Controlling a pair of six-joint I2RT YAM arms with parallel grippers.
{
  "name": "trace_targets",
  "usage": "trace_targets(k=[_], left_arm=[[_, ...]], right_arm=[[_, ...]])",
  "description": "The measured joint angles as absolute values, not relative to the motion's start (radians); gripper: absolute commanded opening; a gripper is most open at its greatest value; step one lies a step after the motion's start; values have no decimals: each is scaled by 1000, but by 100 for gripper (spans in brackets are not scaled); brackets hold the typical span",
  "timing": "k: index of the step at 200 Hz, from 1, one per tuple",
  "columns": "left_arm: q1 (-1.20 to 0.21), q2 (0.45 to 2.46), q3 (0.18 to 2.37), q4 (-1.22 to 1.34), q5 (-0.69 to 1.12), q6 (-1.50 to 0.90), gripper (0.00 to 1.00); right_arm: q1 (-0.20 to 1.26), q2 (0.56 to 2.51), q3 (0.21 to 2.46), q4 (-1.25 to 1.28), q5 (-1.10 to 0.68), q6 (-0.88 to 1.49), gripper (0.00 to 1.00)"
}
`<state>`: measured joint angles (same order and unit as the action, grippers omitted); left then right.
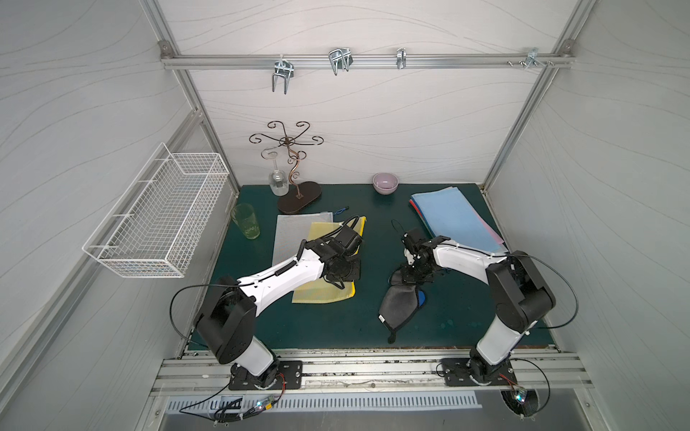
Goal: Wipe the document bag
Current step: Pick up the cleaning item at the center of the board, then place the document bag at the center of the board.
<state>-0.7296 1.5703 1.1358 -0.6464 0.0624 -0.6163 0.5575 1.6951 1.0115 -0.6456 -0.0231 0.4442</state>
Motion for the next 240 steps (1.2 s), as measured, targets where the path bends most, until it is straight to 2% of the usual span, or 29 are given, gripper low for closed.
trace_targets(k=[25, 80, 127, 131, 141, 149, 165, 185, 199, 223, 240], left_arm=[[-786, 1653, 1152, -612, 95, -640, 0], [-889, 1840, 1225, -457, 224, -775, 0], [-926, 1956, 1343, -333, 307, -877, 0], [-927, 1963, 1348, -320, 312, -881, 5], [-930, 1969, 1349, -291, 323, -892, 28], [-931, 1969, 1346, -275, 331, -900, 42], [-933, 1966, 1336, -244, 335, -915, 54], [-933, 1936, 1290, -218, 332, -920, 63], [-933, 1906, 1257, -220, 328, -918, 61], [-931, 1815, 1186, -226, 302, -923, 47], [-917, 1739, 1127, -240, 290, -926, 24]], right_arm=[[554, 1588, 979, -698, 49, 455, 0], [550, 1219, 1012, -842, 276, 475, 0], [549, 1169, 1012, -908, 339, 476, 0], [549, 1169, 1012, -910, 341, 476, 0], [549, 1168, 1012, -912, 343, 476, 0], [549, 1168, 1012, -913, 343, 476, 0], [549, 1168, 1012, -913, 344, 475, 0], [549, 1168, 1013, -914, 342, 474, 0], [550, 1168, 1020, -916, 340, 474, 0], [566, 1169, 1048, -915, 318, 473, 0], [582, 1195, 1073, -896, 260, 471, 0]])
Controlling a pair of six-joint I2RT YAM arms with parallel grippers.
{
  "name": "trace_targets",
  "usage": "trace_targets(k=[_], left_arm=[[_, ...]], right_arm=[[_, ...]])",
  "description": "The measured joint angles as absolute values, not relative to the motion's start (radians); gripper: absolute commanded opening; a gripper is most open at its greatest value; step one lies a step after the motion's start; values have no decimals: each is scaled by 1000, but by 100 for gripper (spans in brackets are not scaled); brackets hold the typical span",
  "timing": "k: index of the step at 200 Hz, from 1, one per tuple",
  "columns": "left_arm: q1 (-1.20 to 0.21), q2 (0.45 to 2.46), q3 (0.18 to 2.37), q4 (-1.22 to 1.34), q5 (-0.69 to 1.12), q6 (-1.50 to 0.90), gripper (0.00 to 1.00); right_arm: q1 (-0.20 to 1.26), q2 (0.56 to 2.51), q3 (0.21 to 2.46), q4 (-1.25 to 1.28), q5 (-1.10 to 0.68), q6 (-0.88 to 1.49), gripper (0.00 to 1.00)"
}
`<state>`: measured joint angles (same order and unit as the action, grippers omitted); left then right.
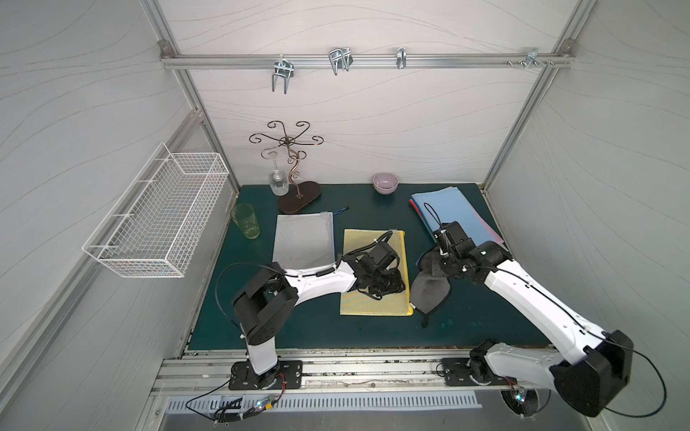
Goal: Wipe the document bag
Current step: Place the document bag at the center of the board, then wipe the dirt from the document bag.
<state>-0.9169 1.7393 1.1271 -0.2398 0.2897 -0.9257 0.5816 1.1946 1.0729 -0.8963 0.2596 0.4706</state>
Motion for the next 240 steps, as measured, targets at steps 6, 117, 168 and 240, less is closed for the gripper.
trace_targets(k=[6, 117, 168, 240], left_arm=[[-910, 1715, 1101, -242, 288, -931, 18], [-713, 1638, 741, -117, 354, -1059, 3], [-701, 1619, 688, -34, 375, -1104, 3], [-700, 1620, 684, -18, 377, -1115, 2]], right_arm=[[587, 1214, 1082, -887, 234, 471, 0], [633, 2130, 1609, -641, -188, 391, 0], [542, 2328, 1903, -619, -153, 372, 0], [708, 1961, 1313, -672, -195, 408, 0]])
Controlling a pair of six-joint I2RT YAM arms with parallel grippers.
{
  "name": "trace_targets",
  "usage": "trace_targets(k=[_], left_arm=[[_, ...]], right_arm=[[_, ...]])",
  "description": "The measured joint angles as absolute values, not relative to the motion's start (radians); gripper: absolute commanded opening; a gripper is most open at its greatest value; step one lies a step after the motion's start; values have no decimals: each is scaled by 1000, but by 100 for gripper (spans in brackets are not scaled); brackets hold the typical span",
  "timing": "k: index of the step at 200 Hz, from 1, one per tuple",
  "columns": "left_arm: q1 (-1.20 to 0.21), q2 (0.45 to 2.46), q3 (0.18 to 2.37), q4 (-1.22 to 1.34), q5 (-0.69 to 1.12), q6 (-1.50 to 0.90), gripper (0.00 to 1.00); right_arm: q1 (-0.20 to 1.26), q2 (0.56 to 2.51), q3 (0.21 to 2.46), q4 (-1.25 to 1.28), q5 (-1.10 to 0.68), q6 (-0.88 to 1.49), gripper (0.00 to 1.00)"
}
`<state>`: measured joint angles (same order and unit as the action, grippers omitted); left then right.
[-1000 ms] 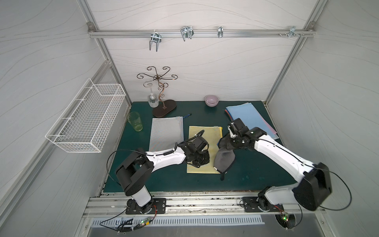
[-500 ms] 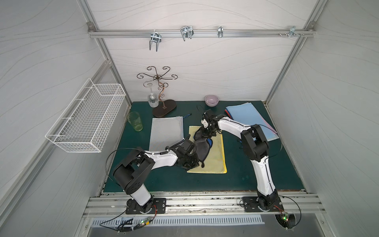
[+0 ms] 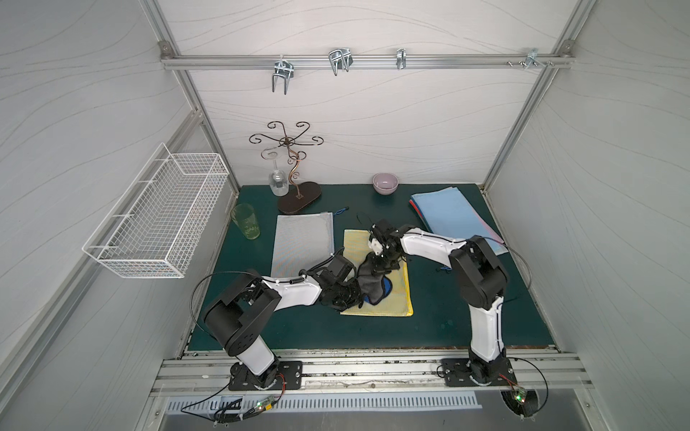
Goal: Wipe the document bag
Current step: Wipe the dirt from the document bag.
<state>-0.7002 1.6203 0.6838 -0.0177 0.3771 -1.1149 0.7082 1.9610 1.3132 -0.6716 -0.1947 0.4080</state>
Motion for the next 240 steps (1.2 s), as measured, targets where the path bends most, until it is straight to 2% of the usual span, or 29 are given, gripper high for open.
trace_targets(k=[29, 52, 121, 145, 168, 205, 240], left_arm=[[-699, 1621, 683, -13, 379, -1114, 2], [-699, 1624, 682, -4, 379, -1114, 2], [-698, 1626, 679, 10, 376, -1111, 2], [-698, 1626, 679, 10, 375, -1111, 2], [-698, 1626, 679, 11, 376, -1111, 2], [-698, 1626, 679, 12, 375, -1111, 2], [-698, 1626, 677, 16, 375, -1111, 2]], right_arm=[[637, 1793, 1112, -735, -133, 466, 0], [580, 1778, 1113, -794, -49, 500, 0], [451, 2228, 1781, -778, 65, 481, 0], [494, 2302, 1910, -771, 60, 453, 0], [595, 2316, 1921, -746, -5, 427, 0], [746, 2292, 1818, -645, -110, 380, 0], [741, 2204, 1659, -606, -200, 363, 0]])
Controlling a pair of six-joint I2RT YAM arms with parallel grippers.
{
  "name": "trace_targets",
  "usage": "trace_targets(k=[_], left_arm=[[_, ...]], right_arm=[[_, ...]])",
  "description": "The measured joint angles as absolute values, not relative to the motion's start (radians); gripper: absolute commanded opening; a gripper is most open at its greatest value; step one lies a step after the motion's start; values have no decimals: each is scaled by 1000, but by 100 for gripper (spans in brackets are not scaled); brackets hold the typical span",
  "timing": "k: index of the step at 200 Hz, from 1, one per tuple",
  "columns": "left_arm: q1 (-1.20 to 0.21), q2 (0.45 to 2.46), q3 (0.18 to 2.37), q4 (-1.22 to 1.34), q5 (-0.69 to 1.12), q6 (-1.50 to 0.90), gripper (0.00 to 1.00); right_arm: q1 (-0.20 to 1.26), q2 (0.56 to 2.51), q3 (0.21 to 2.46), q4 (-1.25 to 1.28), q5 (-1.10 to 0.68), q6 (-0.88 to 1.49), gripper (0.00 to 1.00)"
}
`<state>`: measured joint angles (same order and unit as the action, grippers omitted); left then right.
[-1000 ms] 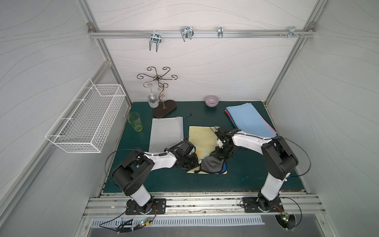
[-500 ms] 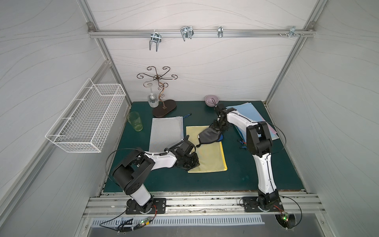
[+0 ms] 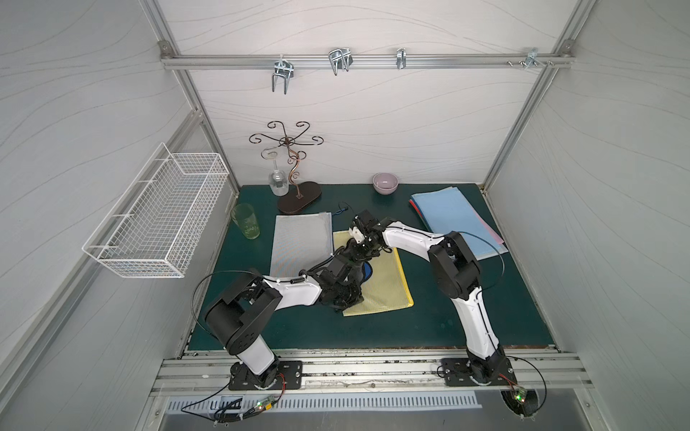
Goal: Wipe the document bag
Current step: Wipe the dirt from the document bag.
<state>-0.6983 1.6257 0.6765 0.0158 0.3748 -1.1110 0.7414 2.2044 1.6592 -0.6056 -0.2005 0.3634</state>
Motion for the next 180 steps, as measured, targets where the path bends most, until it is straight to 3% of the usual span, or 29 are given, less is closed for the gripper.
trace_targets(k=[60, 121, 152, 180], left_arm=[[-719, 1538, 643, -49, 323, -1086, 10], [-785, 1306, 683, -212, 236, -1045, 12], [-748, 1351, 717, -229, 219, -1013, 11], [-720, 1553, 824, -226, 239, -971, 10]], right_arm=[[767, 2011, 1384, -685, -215, 362, 0], [774, 1985, 1353, -712, -180, 371, 0], [775, 1945, 1301, -717, -141, 393, 0], [772, 1878, 1218, -720, -96, 411, 0]])
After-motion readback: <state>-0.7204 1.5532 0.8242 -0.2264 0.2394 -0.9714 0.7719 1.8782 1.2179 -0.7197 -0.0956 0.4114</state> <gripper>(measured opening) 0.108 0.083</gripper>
